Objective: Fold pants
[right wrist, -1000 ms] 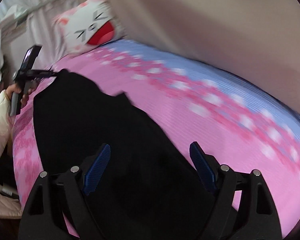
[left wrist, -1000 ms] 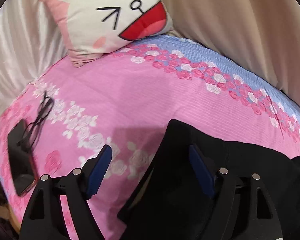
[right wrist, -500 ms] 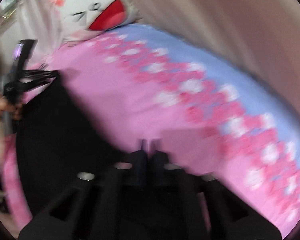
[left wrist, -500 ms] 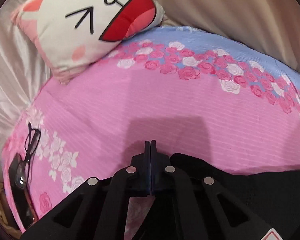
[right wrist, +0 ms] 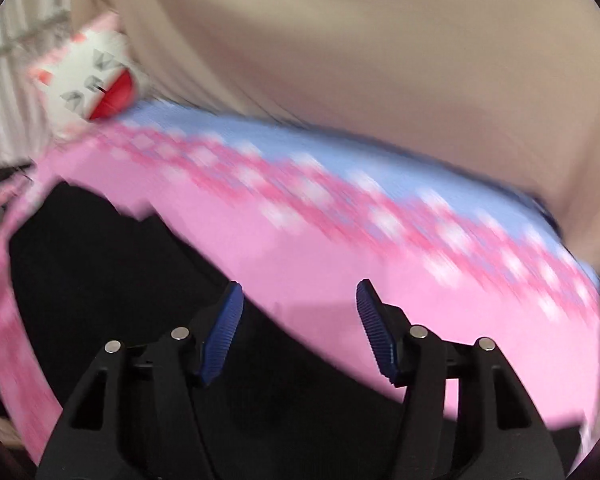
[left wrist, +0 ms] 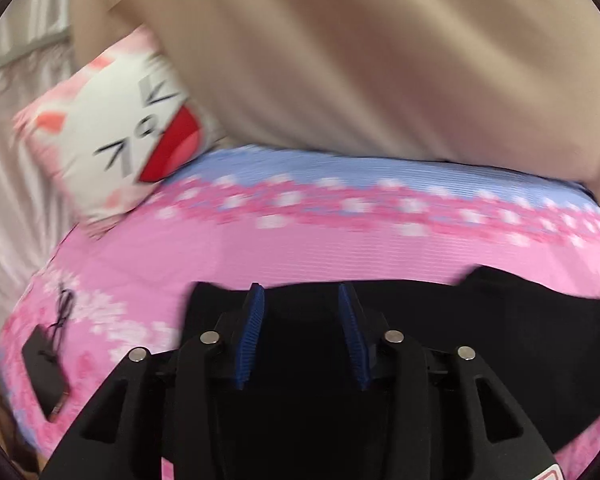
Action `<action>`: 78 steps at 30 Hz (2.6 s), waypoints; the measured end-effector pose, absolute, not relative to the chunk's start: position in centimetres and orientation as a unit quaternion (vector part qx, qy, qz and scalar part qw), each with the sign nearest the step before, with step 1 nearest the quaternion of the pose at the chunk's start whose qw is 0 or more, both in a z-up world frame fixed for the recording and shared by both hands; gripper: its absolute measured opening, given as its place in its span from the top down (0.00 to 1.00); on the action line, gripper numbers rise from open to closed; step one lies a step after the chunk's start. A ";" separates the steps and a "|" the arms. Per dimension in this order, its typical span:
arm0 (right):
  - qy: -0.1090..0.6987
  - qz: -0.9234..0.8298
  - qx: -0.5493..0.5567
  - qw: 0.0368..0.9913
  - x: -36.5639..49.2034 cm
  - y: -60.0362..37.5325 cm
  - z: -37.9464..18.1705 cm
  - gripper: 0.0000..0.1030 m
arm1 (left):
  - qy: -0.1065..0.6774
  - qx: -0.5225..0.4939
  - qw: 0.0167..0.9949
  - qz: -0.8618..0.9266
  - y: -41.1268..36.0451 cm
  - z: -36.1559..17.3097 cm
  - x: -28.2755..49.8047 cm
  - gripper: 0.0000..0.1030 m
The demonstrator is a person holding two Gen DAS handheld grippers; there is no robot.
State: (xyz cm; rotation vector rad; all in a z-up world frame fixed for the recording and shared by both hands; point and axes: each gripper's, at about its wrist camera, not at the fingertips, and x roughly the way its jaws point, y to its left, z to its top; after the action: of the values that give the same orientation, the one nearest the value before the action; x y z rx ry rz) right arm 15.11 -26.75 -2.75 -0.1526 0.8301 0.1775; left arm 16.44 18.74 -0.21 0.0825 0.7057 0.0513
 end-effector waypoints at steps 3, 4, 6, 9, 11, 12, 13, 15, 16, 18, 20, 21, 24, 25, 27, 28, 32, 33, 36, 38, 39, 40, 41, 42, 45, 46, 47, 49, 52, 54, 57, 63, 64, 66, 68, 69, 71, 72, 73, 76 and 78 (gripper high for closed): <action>0.428 0.001 -0.058 0.902 11.4 -35.3 -4.3 0.44 | 0.341 0.055 0.938 0.003 14.1 -0.4 15.1 0.62; 0.434 -0.030 -0.056 0.899 10.4 -38.2 -4.7 0.44 | 0.344 0.052 0.938 -0.012 12.4 -0.5 14.7 0.59; 0.447 -0.091 -0.041 0.889 8.2 -45.1 -5.3 0.44 | 0.352 0.045 0.935 -0.028 9.9 -1.0 14.5 0.57; 0.461 -0.140 -0.002 0.877 6.0 -53.7 -5.9 0.44 | 0.361 0.052 0.930 -0.034 6.7 -1.7 14.5 0.57; 0.461 -0.138 0.027 0.876 5.6 -57.0 -6.3 0.44 | 0.372 0.055 0.926 -0.040 4.6 -2.2 14.8 0.57; 0.461 -0.129 0.044 0.877 5.6 -58.3 -6.5 0.44 | 0.376 0.058 0.924 -0.040 3.7 -2.4 15.0 0.57; 0.459 -0.107 0.060 0.880 5.8 -58.9 -6.9 0.44 | 0.379 0.062 0.922 -0.038 2.9 -2.6 15.1 0.57; 0.461 -0.070 0.074 0.881 6.4 -58.8 -7.5 0.50 | 0.386 0.070 0.919 -0.034 1.4 -3.0 15.5 0.57; 0.467 -0.058 0.071 0.880 6.7 -58.5 -7.8 0.61 | 0.388 0.073 0.918 -0.029 0.8 -3.1 15.8 0.57; 0.466 -0.064 0.023 0.882 7.1 -56.6 -7.5 0.88 | 0.388 0.076 0.918 -0.022 0.3 -2.9 16.2 0.57; 0.423 -0.056 0.005 0.904 6.8 -56.1 -4.6 0.91 | 0.385 0.080 0.919 -0.013 -0.4 -2.7 16.8 0.57; 0.395 -0.059 -0.006 0.917 6.7 -55.9 -2.7 0.91 | 0.384 0.082 0.920 -0.009 -0.6 -2.7 17.1 0.57; 0.362 -0.054 -0.020 0.930 7.3 -56.2 -0.2 0.91 | 0.384 0.077 0.920 -0.010 -1.5 -3.0 17.5 0.57; 0.377 -0.061 -0.028 0.924 8.0 -56.5 -1.3 0.91 | 0.385 0.074 0.920 -0.011 -1.6 -3.2 17.7 0.56; 0.445 -0.070 -0.026 0.892 10.1 -58.1 -6.4 0.80 | 0.395 0.071 0.916 -0.007 -1.8 -4.2 18.1 0.56; 0.461 -0.073 -0.021 0.884 10.4 -58.5 -8.2 0.76 | 0.399 0.072 0.914 -0.005 -1.8 -4.5 18.2 0.56; 0.405 -0.095 0.016 0.909 7.9 -58.2 -6.5 0.61 | 0.414 0.070 0.908 0.020 -0.3 -5.9 19.1 0.56; 0.391 -0.097 0.017 0.915 7.2 -57.7 -5.5 0.61 | 0.415 0.067 0.907 0.025 0.2 -6.0 19.3 0.56; 0.361 -0.075 0.032 0.929 5.2 -55.8 -3.2 0.60 | 0.423 0.065 0.902 0.045 1.8 -6.8 20.6 0.50; 0.365 -0.031 0.039 0.930 4.8 -53.7 -3.3 0.61 | 0.433 0.067 0.896 0.064 3.1 -7.9 22.1 0.50; 0.378 -0.015 0.040 0.925 5.2 -52.8 -3.9 0.62 | 0.440 0.066 0.893 0.072 3.7 -8.5 23.0 0.49; 0.398 -0.010 0.031 0.917 5.9 -51.8 -5.2 0.62 | 0.447 0.064 0.889 0.076 4.2 -9.0 23.8 0.46; 0.414 -0.020 0.020 0.910 6.3 -51.4 -6.2 0.62 | 0.446 0.048 0.891 0.070 4.8 -9.1 24.5 0.44; 0.432 -0.036 0.012 0.901 6.8 -50.9 -7.3 0.61 | 0.444 0.042 0.892 0.071 5.0 -9.1 25.1 0.42; 0.423 -0.029 0.025 0.905 6.7 -49.2 -7.3 0.61 | 0.442 0.044 0.893 0.078 5.5 -8.9 26.9 0.39; 0.415 -0.027 0.024 0.909 6.6 -48.3 -6.8 0.61 | 0.441 0.043 0.893 0.080 5.7 -8.6 27.2 0.42; 0.410 -0.025 0.023 0.911 6.7 -47.7 -6.4 0.61 | 0.438 0.036 0.895 0.076 6.0 -7.9 27.1 0.42; 0.410 -0.007 0.031 0.911 7.3 -45.6 -5.6 0.61 | 0.403 0.008 0.912 0.071 7.4 -5.3 25.4 0.41; 0.411 0.055 0.019 0.910 8.7 -40.6 -4.3 0.60 | 0.357 -0.009 0.929 0.094 10.0 -2.3 21.8 0.41; 0.408 0.131 -0.011 0.903 10.3 -34.2 -3.5 0.60 | 0.345 -0.012 0.932 0.107 11.6 -1.6 19.9 0.41; 0.411 0.235 -0.044 0.880 13.0 -25.0 -3.7 0.60 | 0.349 0.004 0.926 0.142 14.7 -1.9 17.4 0.41; 0.423 0.388 -0.111 0.811 18.3 -6.0 -5.6 0.61 | 0.375 -0.002 0.903 0.211 22.4 -4.1 15.0 0.41; 0.425 0.397 -0.121 0.805 19.1 -3.4 -6.0 0.61 | 0.384 -0.001 0.897 0.218 23.5 -4.7 15.1 0.41; 0.433 0.399 -0.135 0.797 21.1 -0.6 -7.2 0.62 | 0.399 0.007 0.887 0.234 25.7 -6.3 15.6 0.41; 0.437 0.390 -0.138 0.799 23.7 1.5 -8.5 0.62 | 0.419 0.019 0.874 0.246 27.3 -8.1 16.8 0.41; 0.433 0.390 -0.131 0.802 24.5 1.9 -8.5 0.60 | 0.425 0.019 0.871 0.247 28.0 -8.8 17.2 0.39; 0.451 0.377 -0.103 0.803 27.1 1.9 -9.0 0.53 | 0.414 0.012 0.878 0.241 28.6 -9.0 17.3 0.38; 0.453 0.376 -0.092 0.803 27.7 1.7 -9.1 0.53 | 0.413 0.013 0.878 0.241 28.7 -8.9 17.4 0.38; 0.455 0.374 -0.089 0.803 27.8 1.8 -9.0 0.54 | 0.412 0.014 0.879 0.240 28.9 -8.5 17.4 0.38; 0.439 0.379 -0.063 0.812 26.1 0.8 -6.9 0.54 | 0.385 0.019 0.889 0.248 29.3 -7.0 16.8 0.34; 0.424 0.401 -0.053 0.811 24.0 0.6 -5.5 0.54 | 0.396 0.037 0.879 0.264 29.9 -7.4 17.6 0.34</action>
State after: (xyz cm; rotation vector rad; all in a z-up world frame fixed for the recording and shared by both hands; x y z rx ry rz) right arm 24.04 0.57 -5.55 -0.1143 0.9051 0.8561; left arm 17.62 29.92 -7.39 0.0776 0.8257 0.5505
